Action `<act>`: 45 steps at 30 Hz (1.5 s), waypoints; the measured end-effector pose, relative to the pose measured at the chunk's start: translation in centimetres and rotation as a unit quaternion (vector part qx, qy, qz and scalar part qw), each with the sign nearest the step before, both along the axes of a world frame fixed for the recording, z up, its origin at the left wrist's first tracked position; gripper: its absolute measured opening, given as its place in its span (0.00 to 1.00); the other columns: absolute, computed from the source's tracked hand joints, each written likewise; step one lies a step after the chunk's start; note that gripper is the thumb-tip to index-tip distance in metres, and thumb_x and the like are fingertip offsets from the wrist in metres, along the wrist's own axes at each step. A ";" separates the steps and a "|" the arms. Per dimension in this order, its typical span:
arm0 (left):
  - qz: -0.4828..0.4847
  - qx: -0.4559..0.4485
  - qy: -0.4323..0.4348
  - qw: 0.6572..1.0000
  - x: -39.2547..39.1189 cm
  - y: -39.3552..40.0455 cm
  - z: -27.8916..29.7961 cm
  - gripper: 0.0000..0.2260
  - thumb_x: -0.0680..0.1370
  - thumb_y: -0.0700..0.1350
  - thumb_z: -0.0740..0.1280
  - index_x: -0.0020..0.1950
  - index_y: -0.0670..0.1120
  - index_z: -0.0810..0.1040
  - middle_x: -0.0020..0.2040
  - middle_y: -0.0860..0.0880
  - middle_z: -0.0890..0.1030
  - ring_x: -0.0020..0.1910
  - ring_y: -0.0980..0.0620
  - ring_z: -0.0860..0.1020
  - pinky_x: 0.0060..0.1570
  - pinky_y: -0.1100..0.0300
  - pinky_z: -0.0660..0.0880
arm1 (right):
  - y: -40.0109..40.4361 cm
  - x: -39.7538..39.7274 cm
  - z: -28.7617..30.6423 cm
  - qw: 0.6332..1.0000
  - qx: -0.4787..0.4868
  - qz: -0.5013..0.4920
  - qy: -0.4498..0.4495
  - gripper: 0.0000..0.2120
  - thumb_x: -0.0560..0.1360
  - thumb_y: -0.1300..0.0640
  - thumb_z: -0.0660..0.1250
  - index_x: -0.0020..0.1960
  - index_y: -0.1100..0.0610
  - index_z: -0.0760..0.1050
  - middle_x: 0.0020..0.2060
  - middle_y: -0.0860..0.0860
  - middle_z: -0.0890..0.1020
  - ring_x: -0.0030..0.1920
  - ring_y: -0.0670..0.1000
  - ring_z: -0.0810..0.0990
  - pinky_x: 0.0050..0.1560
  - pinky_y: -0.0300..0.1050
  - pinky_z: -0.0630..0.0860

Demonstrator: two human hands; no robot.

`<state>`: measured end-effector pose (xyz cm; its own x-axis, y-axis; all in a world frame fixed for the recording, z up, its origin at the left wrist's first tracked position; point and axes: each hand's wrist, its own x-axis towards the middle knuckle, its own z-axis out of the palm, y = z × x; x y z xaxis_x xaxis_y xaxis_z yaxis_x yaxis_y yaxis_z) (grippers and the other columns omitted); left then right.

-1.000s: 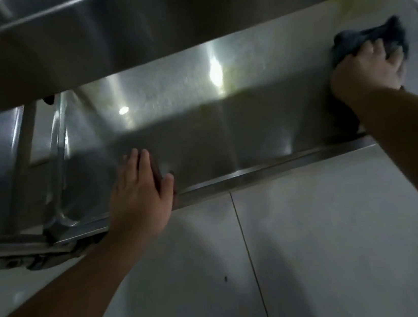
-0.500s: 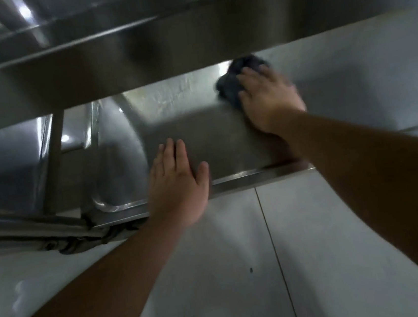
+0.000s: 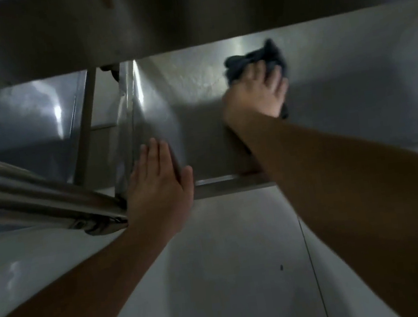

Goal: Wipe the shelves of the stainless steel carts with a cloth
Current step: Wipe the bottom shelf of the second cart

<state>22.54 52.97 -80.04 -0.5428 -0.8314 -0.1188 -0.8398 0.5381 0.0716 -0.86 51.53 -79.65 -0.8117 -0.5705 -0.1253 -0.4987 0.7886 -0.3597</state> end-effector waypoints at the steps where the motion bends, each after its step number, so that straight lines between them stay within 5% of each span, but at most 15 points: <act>1: 0.001 -0.008 -0.001 1.000 0.0 0.0 -0.1 0.34 0.86 0.59 0.44 0.87 0.42 0.50 0.87 0.41 0.51 0.86 0.44 0.49 0.84 0.49 0.48 | -1.8 2.2 -0.2 0.999 -0.003 0.054 0.001 0.32 0.83 0.47 0.50 0.84 0.55 0.52 0.84 0.51 0.53 0.83 0.61 0.45 0.80 0.61 0.40; 6: -0.008 -0.027 0.004 1.000 0.2 0.0 -0.8 0.32 0.87 0.58 0.45 0.87 0.42 0.49 0.87 0.42 0.52 0.86 0.44 0.51 0.84 0.47 0.50 | -5.8 7.3 -0.4 0.922 -0.024 0.384 0.033 0.29 0.84 0.41 0.49 0.83 0.49 0.57 0.83 0.47 0.58 0.83 0.56 0.48 0.80 0.58 0.43; 9: -0.013 -0.029 0.002 1.000 0.2 0.0 -1.0 0.34 0.85 0.59 0.45 0.87 0.42 0.50 0.87 0.41 0.54 0.86 0.44 0.52 0.84 0.47 0.50 | -4.4 5.3 -0.4 0.879 -0.026 0.473 0.050 0.29 0.84 0.38 0.50 0.83 0.46 0.58 0.82 0.44 0.59 0.83 0.53 0.51 0.80 0.55 0.47; 14: -0.014 -0.033 0.004 0.999 0.3 0.0 -1.0 0.35 0.85 0.59 0.45 0.87 0.41 0.53 0.87 0.41 0.54 0.86 0.43 0.52 0.84 0.47 0.50 | 1.9 -3.1 -0.4 0.928 -0.048 0.360 0.087 0.28 0.82 0.39 0.55 0.80 0.48 0.65 0.80 0.47 0.66 0.81 0.55 0.59 0.80 0.55 0.56; 18: -0.004 -0.030 0.010 0.999 0.2 0.1 -1.2 0.36 0.84 0.61 0.44 0.87 0.42 0.51 0.87 0.42 0.52 0.86 0.45 0.50 0.84 0.49 0.48 | 5.8 -7.9 -0.3 0.989 -0.025 0.131 0.070 0.29 0.83 0.41 0.53 0.81 0.50 0.62 0.82 0.49 0.61 0.82 0.57 0.54 0.80 0.57 0.52; 23: 0.005 -0.002 0.023 1.000 0.2 -0.4 -1.7 0.34 0.86 0.61 0.44 0.88 0.43 0.47 0.88 0.44 0.47 0.86 0.46 0.46 0.84 0.48 0.45 | 2.0 -3.0 -0.5 1.000 -0.011 -0.007 0.001 0.30 0.84 0.46 0.47 0.84 0.54 0.52 0.84 0.50 0.52 0.83 0.60 0.44 0.81 0.60 0.41; 27: 0.014 -0.022 0.034 0.999 0.1 -0.3 -1.9 0.32 0.86 0.59 0.48 0.87 0.43 0.52 0.87 0.43 0.52 0.86 0.46 0.49 0.84 0.48 0.48 | -3.7 5.1 -0.4 0.993 -0.028 0.115 -0.022 0.29 0.83 0.47 0.51 0.84 0.51 0.56 0.84 0.48 0.55 0.83 0.58 0.46 0.81 0.59 0.41; 30: 0.009 -0.031 0.041 0.999 0.2 0.0 -1.6 0.33 0.85 0.59 0.46 0.87 0.44 0.54 0.86 0.42 0.57 0.86 0.45 0.54 0.83 0.46 0.52 | -6.6 8.9 0.2 0.937 -0.032 0.347 -0.016 0.26 0.84 0.45 0.52 0.82 0.46 0.60 0.82 0.45 0.60 0.83 0.55 0.50 0.81 0.58 0.46; 33: 0.001 -0.042 0.047 0.998 0.5 0.1 -1.3 0.32 0.85 0.58 0.47 0.86 0.43 0.56 0.85 0.41 0.60 0.85 0.44 0.57 0.82 0.46 0.55 | -5.8 8.2 0.2 0.894 -0.034 0.446 0.009 0.25 0.85 0.42 0.51 0.81 0.45 0.62 0.81 0.43 0.62 0.82 0.53 0.53 0.81 0.56 0.49; 37: -0.010 -0.051 0.048 0.997 0.8 0.0 -1.6 0.30 0.87 0.56 0.51 0.86 0.41 0.57 0.85 0.40 0.60 0.85 0.44 0.56 0.82 0.46 0.54 | -1.8 4.0 -0.6 0.903 -0.049 0.423 0.062 0.28 0.83 0.40 0.51 0.81 0.47 0.63 0.79 0.45 0.67 0.81 0.53 0.58 0.80 0.55 0.54; 45: -0.001 -0.020 0.044 0.999 0.5 -0.3 -1.7 0.33 0.85 0.59 0.45 0.87 0.43 0.54 0.87 0.43 0.55 0.86 0.46 0.52 0.84 0.49 0.48 | 9.5 -8.1 -1.3 0.980 -0.029 0.185 0.071 0.30 0.82 0.36 0.47 0.80 0.46 0.61 0.81 0.46 0.64 0.81 0.53 0.56 0.79 0.60 0.55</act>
